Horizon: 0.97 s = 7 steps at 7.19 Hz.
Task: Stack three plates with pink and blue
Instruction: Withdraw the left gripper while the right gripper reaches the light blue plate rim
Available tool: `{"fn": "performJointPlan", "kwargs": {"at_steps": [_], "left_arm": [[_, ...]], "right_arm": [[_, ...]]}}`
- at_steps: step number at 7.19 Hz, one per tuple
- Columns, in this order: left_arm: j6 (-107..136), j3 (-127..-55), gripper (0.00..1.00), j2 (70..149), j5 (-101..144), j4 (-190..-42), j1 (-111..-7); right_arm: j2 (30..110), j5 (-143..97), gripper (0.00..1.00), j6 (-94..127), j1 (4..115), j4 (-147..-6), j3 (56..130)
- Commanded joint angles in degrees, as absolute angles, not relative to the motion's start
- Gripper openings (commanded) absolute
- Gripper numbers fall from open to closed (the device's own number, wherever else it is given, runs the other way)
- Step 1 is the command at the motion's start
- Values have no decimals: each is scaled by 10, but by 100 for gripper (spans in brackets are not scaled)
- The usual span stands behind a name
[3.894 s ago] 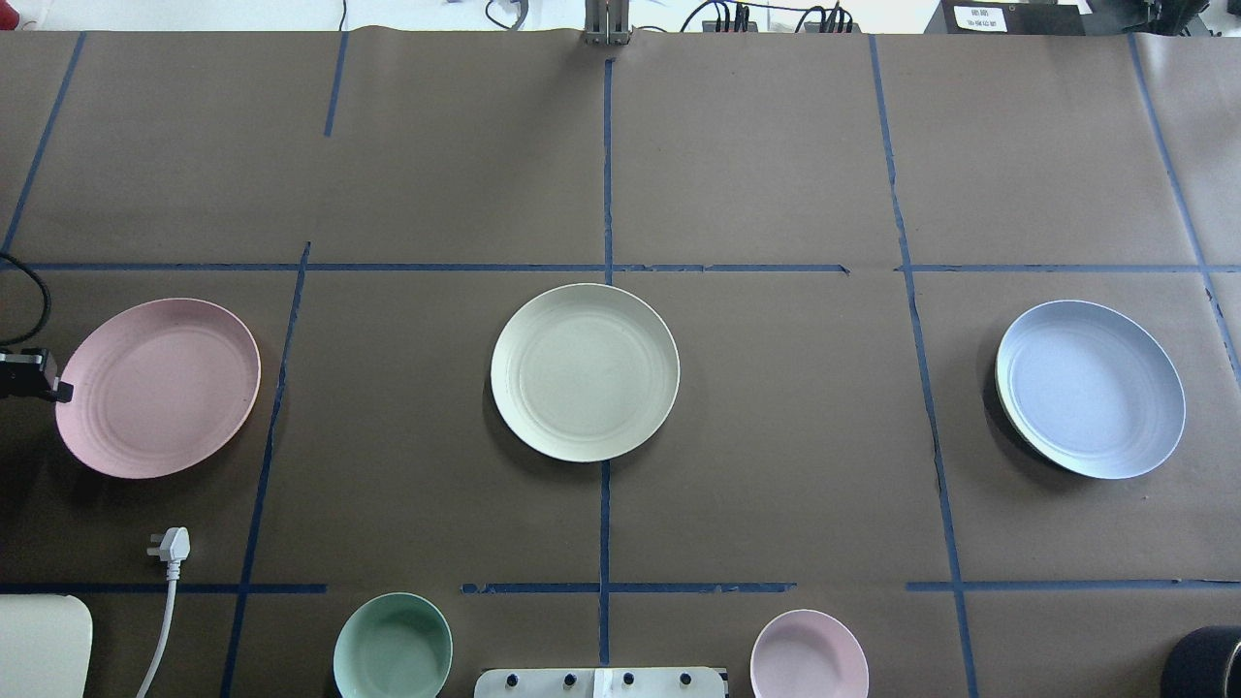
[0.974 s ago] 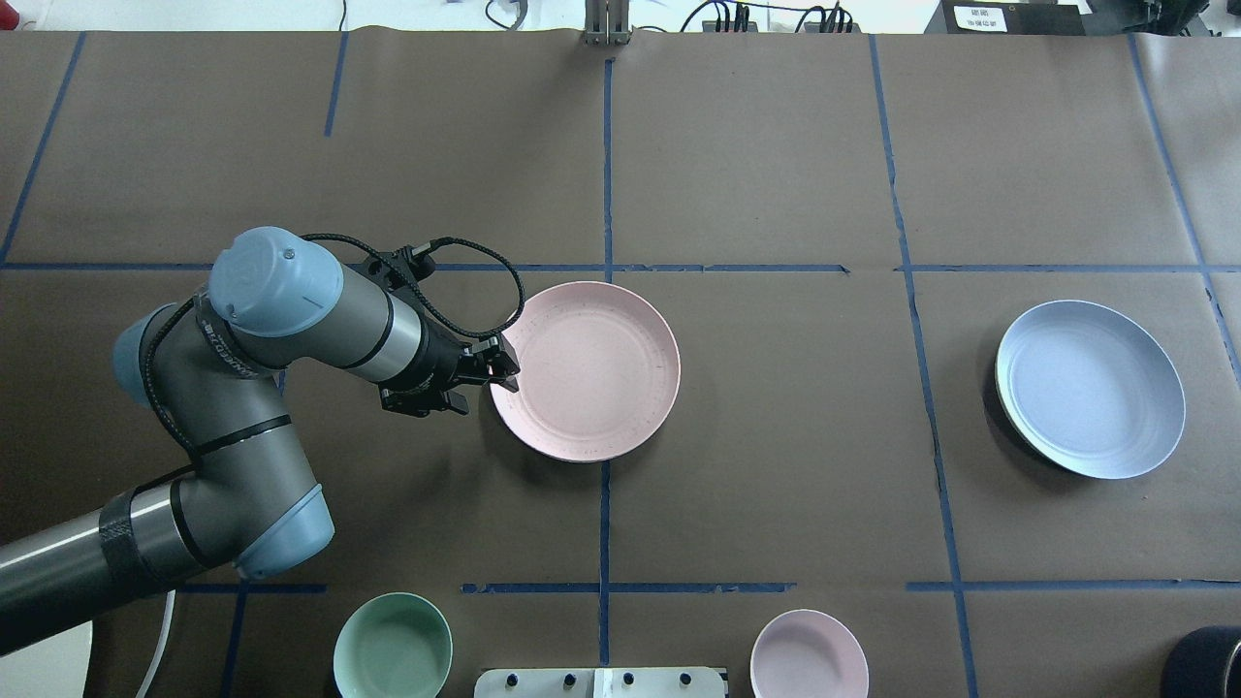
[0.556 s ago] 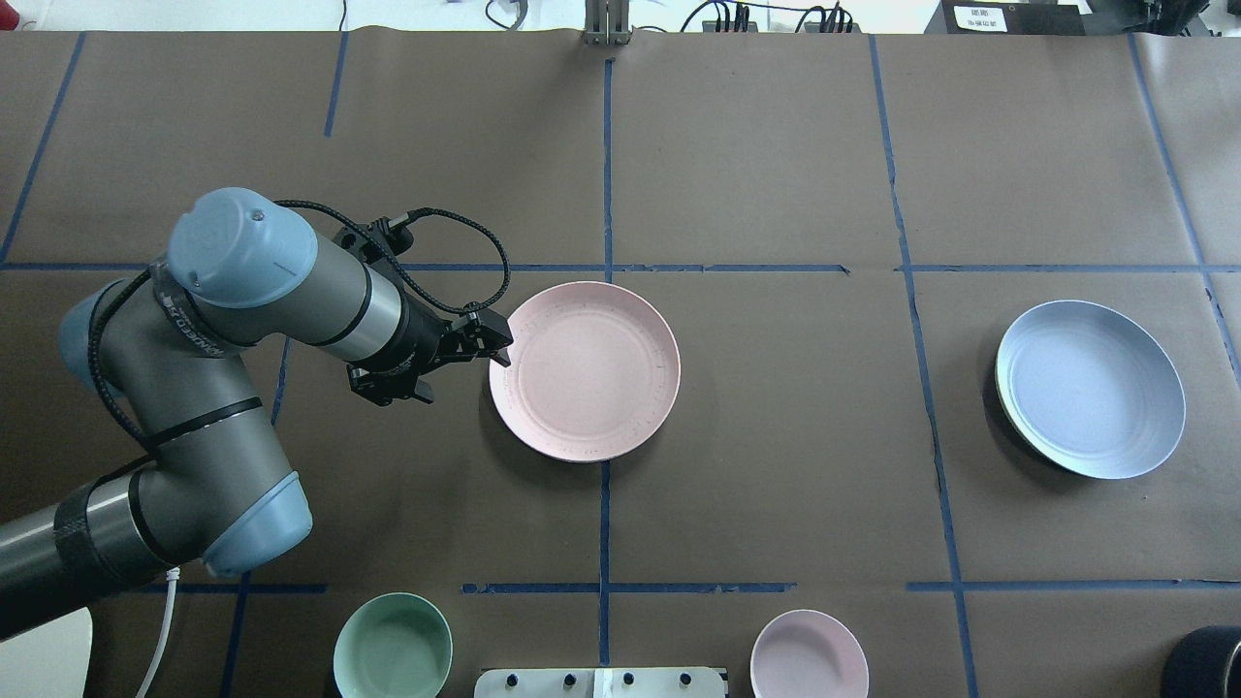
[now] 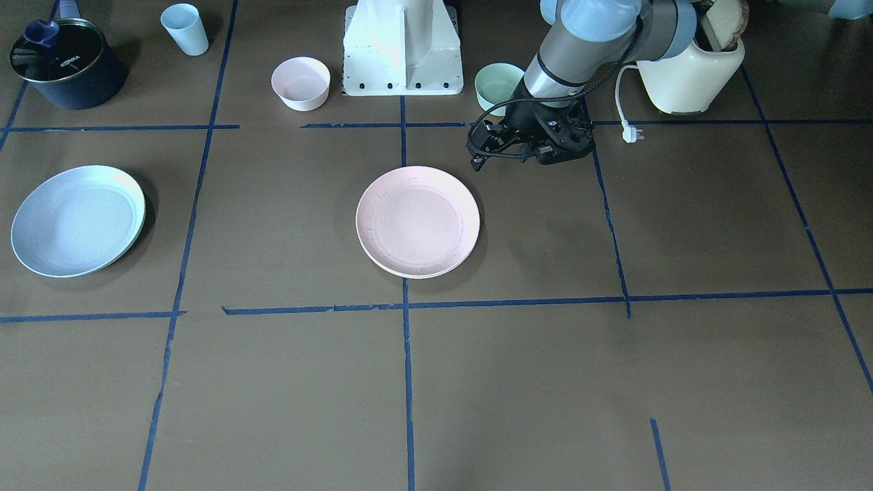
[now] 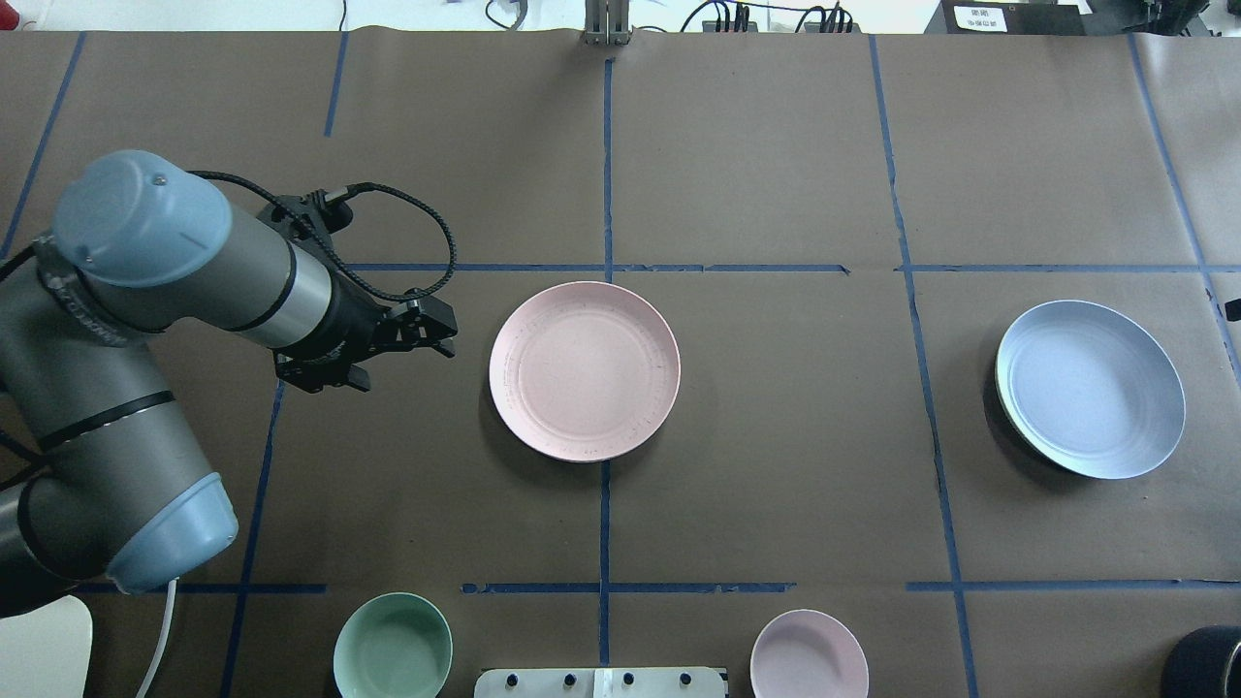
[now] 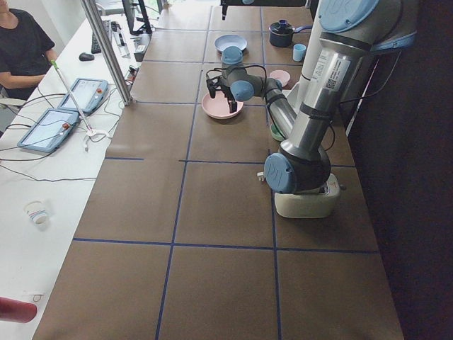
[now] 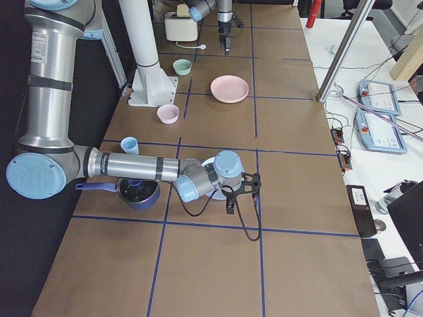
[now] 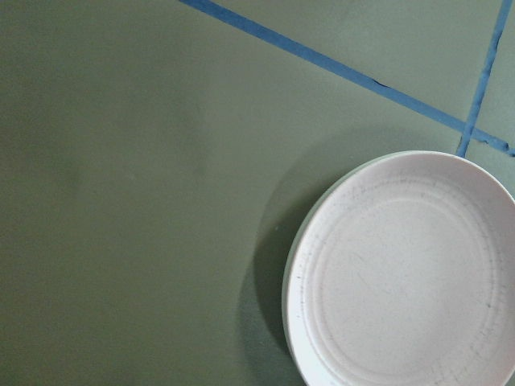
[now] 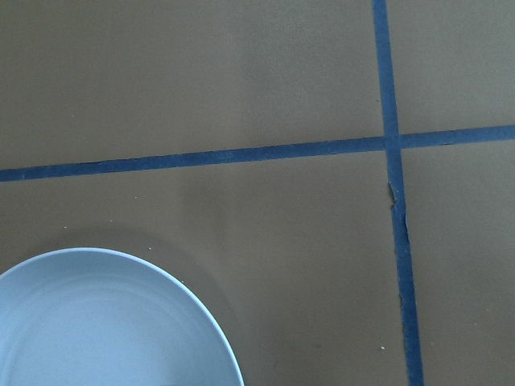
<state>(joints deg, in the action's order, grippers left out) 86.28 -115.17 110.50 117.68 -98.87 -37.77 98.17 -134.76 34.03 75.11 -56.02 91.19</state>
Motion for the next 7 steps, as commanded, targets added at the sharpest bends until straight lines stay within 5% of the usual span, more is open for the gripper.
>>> {"fn": "performJointPlan", "kwargs": {"at_steps": [1, 5, 6, 7], "left_arm": [[810, -1195, 100, 1048, 1179, -982, -402], [682, -1253, 100, 985, 1184, -911, -453], [646, -1256, 100, 965, 1193, -911, -476], [608, -1256, 100, 948, 1206, -911, -498]], "right_arm": [[991, -1313, 100, 426, 680, -500, 904], [993, -1303, 99, 427, 635, -499, 878], [993, -1304, 81, 427, 634, -500, 877], [990, -1306, 50, 427, 634, -499, 877]]}}
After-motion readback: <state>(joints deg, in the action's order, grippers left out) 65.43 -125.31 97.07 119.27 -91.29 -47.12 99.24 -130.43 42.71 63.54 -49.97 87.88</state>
